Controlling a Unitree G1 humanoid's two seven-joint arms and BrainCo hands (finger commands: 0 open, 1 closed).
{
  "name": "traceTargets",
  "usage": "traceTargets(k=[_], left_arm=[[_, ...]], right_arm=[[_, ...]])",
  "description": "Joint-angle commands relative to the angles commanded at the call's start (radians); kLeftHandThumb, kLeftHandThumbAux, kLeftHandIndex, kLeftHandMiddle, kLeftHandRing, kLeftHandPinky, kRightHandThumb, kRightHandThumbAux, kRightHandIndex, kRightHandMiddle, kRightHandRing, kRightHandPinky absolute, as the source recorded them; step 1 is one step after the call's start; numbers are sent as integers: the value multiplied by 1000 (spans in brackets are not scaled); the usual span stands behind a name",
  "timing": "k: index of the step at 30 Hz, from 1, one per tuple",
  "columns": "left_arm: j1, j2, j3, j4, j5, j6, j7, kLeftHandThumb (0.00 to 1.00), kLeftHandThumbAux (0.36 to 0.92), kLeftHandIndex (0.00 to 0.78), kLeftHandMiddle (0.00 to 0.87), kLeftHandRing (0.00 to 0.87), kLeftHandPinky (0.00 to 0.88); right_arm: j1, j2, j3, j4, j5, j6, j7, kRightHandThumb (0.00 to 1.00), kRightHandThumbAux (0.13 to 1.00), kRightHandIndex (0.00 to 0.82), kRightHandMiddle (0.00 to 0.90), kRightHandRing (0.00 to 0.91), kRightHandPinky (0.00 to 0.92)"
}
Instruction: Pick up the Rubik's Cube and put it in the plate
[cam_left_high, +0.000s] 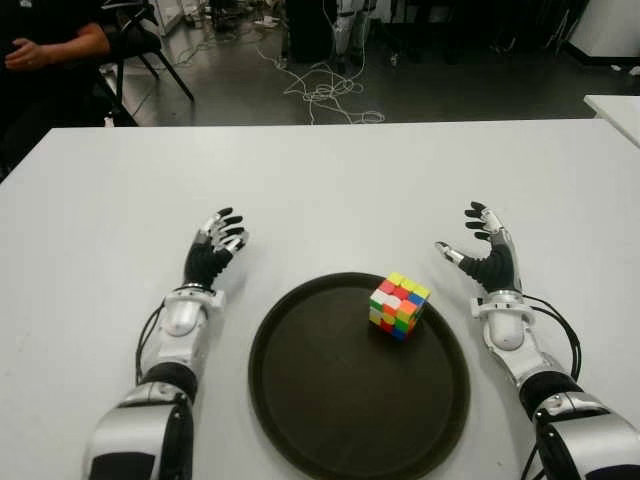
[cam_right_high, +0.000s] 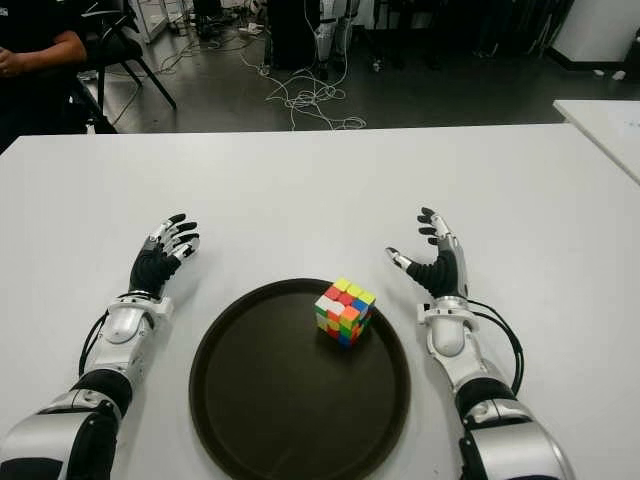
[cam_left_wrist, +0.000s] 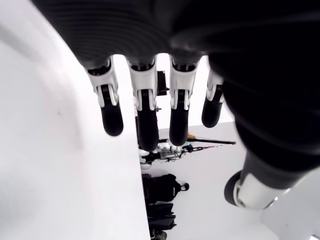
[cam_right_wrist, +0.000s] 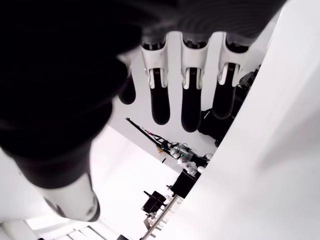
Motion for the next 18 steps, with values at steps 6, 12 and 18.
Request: traceTargets(k=[6,12,18], left_arm=[[-19,4,5,-2,-1,14,-1,125,732,166,228,213,188],[-51,7,6,5,5,31,11,118,718,166,227,213,190],[-78,9,5,10,7,44,7,122,715,165,230,219,209]], right_arm=[[-23,0,-7,3,13,16,21,202,762,197,258,261,279],[-51,-1,-9,6,22,32,53,173,754,188,248,256,275],[-77,-7,-9,8,16,42,65,155,747,185,244,254,277]])
